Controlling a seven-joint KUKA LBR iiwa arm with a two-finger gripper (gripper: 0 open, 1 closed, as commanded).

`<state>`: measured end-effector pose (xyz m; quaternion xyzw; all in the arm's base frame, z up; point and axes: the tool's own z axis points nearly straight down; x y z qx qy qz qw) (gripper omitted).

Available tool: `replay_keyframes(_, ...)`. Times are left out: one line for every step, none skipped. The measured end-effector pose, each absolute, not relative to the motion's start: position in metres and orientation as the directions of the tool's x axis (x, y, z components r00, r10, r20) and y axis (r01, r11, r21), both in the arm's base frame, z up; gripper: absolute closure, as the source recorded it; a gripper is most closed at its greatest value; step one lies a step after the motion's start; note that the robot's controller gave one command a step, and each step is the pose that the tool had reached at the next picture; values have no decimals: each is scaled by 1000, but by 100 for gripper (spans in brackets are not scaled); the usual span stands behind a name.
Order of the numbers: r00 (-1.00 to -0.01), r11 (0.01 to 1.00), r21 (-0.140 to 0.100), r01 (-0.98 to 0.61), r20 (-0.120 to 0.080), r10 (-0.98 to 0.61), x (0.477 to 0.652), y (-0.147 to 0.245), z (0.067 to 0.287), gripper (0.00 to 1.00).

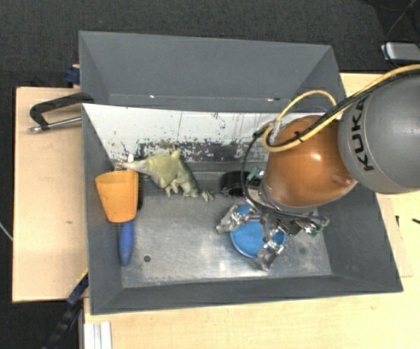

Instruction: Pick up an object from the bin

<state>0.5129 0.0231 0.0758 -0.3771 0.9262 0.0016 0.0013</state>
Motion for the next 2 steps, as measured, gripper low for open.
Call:
replay_keyframes(-726,726,-8,-688,-12,-688,524,14,159,100)
replay_keyframes(-746,746,-9,-666,-13,-666,520,15,297,100)
